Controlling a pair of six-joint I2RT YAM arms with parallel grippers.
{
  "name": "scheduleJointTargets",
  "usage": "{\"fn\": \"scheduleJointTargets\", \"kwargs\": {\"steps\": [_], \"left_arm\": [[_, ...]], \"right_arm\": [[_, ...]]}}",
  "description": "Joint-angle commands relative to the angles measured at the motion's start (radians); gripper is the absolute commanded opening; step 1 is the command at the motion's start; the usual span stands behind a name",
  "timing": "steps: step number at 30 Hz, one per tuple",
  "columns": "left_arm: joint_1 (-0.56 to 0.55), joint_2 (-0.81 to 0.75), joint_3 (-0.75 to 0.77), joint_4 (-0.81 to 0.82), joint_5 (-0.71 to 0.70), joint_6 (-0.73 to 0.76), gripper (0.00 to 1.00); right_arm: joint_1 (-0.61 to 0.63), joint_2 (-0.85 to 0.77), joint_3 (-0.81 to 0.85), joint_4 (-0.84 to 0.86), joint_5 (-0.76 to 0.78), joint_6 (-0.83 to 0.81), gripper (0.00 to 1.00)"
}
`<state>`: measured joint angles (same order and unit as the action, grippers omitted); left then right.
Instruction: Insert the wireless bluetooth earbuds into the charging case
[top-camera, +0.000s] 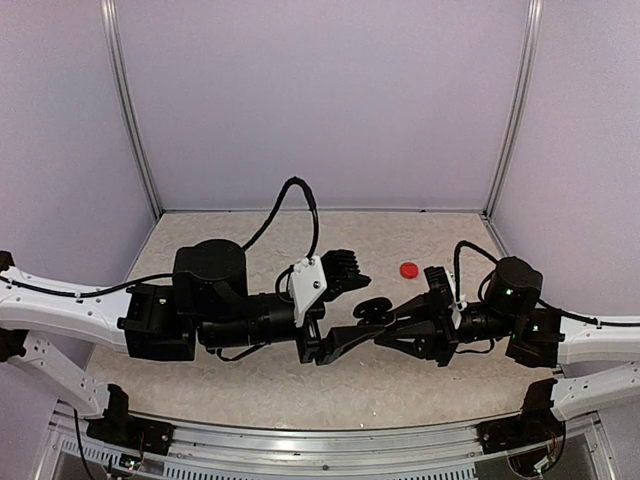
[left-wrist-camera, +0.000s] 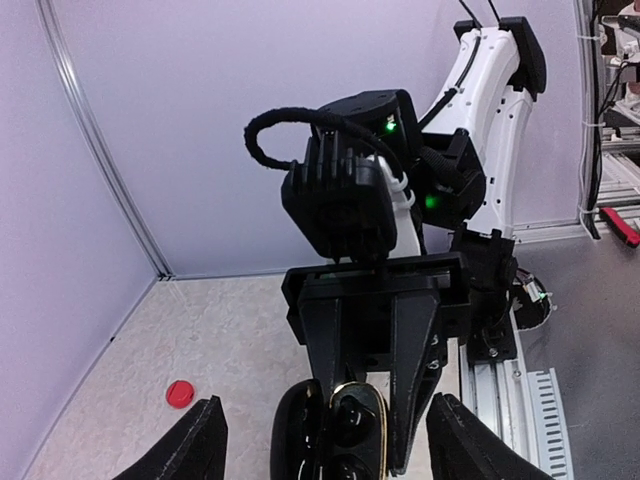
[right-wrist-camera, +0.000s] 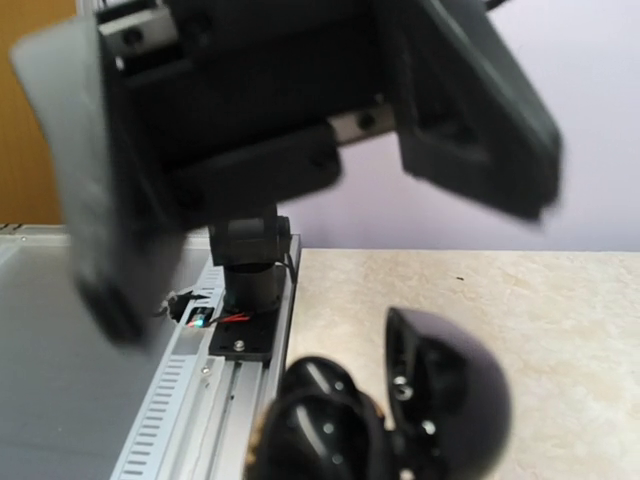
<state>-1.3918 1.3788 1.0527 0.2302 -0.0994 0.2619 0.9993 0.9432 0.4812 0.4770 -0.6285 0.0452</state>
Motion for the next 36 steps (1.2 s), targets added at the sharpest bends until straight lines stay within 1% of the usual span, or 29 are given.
{"fn": "scheduleJointTargets", "kwargs": {"steps": [1, 3, 10, 13, 15, 19, 22, 30, 33, 36], "left_arm": [[0.019, -0.038, -0.024, 0.015, 0.091, -0.035, 0.7], [0.024, -0.021, -0.022, 0.01, 0.123, -0.051, 0.72], [0.035, 0.033, -0.004, -0.006, 0.137, -0.077, 0.74], [0.029, 0.053, 0.007, -0.02, 0.169, -0.063, 0.73], [0.003, 0.057, 0.002, -0.02, 0.174, -0.021, 0.73], [-0.073, 0.062, -0.002, -0.022, 0.104, 0.074, 0.7], [-0.116, 0.069, -0.002, -0.022, 0.017, 0.13, 0.68], [-0.154, 0.081, -0.009, -0.038, -0.096, 0.21, 0.65], [-0.151, 0.064, -0.037, 0.011, -0.15, 0.21, 0.67], [-0.125, 0.038, -0.077, 0.098, -0.179, 0.166, 0.71]], "right_arm": [[0.009, -0.016, -0.001, 0.028, 0.019, 0.005, 0.0], [0.01, -0.015, 0.002, 0.031, 0.016, 0.007, 0.0], [0.01, -0.029, 0.007, 0.026, 0.009, 0.006, 0.0], [0.01, -0.032, 0.004, 0.022, 0.018, 0.006, 0.0], [0.01, -0.037, -0.001, 0.025, 0.034, 0.012, 0.0], [0.01, -0.047, -0.006, 0.02, 0.076, 0.027, 0.0], [0.009, -0.046, -0.006, 0.011, 0.103, 0.042, 0.0], [0.002, -0.057, -0.007, 0.012, 0.131, 0.094, 0.0], [0.0, -0.058, -0.007, 0.0, 0.148, 0.11, 0.0], [-0.007, -0.064, -0.005, -0.027, 0.192, 0.137, 0.0]]}}
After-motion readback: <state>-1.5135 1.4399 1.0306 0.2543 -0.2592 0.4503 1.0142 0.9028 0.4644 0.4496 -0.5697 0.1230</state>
